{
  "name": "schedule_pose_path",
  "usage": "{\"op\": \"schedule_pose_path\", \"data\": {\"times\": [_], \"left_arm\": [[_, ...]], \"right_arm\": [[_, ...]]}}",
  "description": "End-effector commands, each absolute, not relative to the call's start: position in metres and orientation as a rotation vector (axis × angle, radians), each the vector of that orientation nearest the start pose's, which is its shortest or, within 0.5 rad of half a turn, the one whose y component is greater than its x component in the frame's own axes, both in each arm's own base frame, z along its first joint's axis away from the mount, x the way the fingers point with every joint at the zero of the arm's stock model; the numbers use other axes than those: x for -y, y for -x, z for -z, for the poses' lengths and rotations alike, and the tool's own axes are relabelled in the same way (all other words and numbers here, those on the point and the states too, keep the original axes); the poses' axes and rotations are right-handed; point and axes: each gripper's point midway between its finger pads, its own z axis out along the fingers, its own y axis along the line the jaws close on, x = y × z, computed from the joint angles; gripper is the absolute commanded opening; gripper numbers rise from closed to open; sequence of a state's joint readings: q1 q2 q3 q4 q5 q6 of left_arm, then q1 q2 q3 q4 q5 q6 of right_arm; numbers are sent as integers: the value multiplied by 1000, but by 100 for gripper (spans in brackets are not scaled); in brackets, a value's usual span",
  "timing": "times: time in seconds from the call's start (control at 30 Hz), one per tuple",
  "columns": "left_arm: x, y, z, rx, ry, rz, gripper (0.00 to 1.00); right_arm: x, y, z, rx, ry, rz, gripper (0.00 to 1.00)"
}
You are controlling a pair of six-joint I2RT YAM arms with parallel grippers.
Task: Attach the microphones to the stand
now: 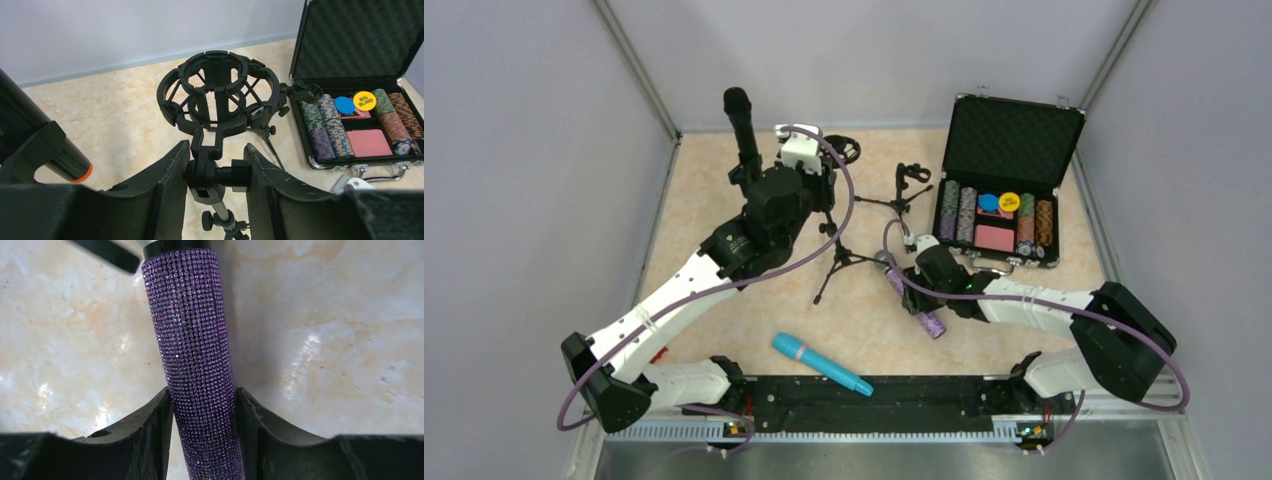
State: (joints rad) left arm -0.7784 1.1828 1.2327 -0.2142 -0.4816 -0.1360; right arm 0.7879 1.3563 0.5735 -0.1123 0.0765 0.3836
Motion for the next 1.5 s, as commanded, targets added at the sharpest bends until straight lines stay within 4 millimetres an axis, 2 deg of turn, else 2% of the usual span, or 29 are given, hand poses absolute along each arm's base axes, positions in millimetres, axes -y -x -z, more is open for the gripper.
{"op": "schedule_pose_path", "data": {"times": [0.0,0.2,0.43,0.67,0.9,1.07,1.13,1.23,1.33,1.47], "left_arm": [[221,-316,-383,-1625,-120,416,0],[231,-311,-365,-1661,-124,431,0],[238,-301,-344,-1680,-107,313,0],[243,-282,-333,-1650,-69,137,0],[260,-263,-320,-1650,-88,91,0],[267,-258,-316,-1650,-89,62,0],[268,-257,-317,-1649,-81,65,13],[270,-256,-319,-1650,-85,96,48],[272,-255,-320,-1650,-89,121,66],[273,-253,-323,-1653,-67,167,82]], "right_arm": [[-197,-216,-19,-2491,380,-377,12],[-178,-227,-30,-2452,291,-330,7],[-167,-233,-39,-2422,227,-329,7],[-166,-234,-41,-2418,223,-333,8],[-168,-233,-40,-2421,234,-348,9],[-173,-233,-44,-2407,260,-380,11],[-174,-233,-47,-2391,267,-392,13],[-176,-234,-55,-2353,277,-418,18],[-177,-234,-62,-2322,288,-440,25],[-182,-232,-66,-2313,319,-472,35]]}}
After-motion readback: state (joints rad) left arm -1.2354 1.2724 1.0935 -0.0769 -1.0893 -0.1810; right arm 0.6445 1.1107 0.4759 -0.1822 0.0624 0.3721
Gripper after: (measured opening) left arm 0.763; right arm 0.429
